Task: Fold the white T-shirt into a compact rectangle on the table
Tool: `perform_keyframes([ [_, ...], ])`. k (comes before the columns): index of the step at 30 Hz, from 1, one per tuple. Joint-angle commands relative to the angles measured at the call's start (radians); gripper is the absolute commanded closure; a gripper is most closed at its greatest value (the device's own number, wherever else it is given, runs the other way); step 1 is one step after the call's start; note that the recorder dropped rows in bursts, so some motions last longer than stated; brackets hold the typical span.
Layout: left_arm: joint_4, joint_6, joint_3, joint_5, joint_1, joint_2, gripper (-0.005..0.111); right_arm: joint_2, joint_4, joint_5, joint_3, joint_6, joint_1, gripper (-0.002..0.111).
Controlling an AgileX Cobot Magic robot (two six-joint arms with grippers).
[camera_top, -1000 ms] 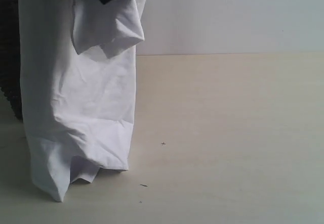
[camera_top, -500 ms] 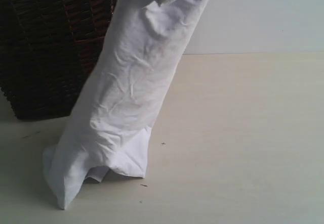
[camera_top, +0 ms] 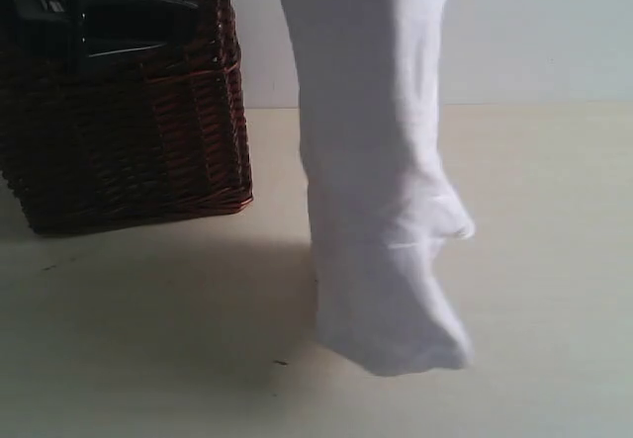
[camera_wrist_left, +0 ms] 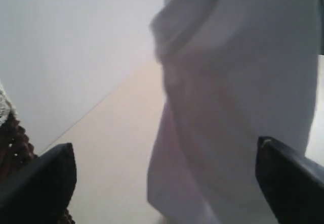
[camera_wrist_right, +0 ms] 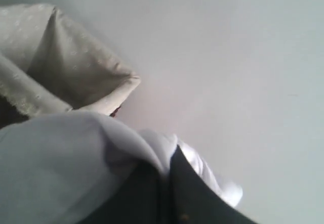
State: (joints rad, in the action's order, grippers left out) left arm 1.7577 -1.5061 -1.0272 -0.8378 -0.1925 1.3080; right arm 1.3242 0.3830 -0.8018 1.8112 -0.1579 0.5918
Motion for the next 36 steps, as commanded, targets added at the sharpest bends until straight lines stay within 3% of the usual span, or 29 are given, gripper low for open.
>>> perform_keyframes([
  [1, -0.013, 0.01, 0.004, 0.03, -0.007, -0.006, 0.015, -0.013, 0.329, -0.059, 0.071, 0.247, 0.002, 0.108],
  [4, -0.013, 0.01, 0.004, 0.043, -0.007, -0.006, 0.015, -0.008, 0.537, -0.192, 0.072, 0.336, 0.002, 0.108],
  [12, -0.02, 0.003, 0.004, 0.039, -0.007, -0.005, 0.015, 0.037, 0.686, -0.338, 0.069, 0.364, -0.005, 0.108],
  [19, -0.033, 0.007, 0.004, 0.045, -0.007, -0.005, 0.015, 0.046, 0.856, -0.402, 0.08, 0.333, -0.129, 0.108],
  [28, -0.093, 0.041, 0.004, 0.049, -0.007, -0.005, 0.015, -0.011, 0.67, -0.326, 0.122, 0.318, -0.264, 0.108],
  [36, -0.082, 0.032, 0.004, 0.021, -0.007, -0.005, 0.015, 0.078, 0.002, -0.398, 0.12, 0.092, -0.266, 0.108],
])
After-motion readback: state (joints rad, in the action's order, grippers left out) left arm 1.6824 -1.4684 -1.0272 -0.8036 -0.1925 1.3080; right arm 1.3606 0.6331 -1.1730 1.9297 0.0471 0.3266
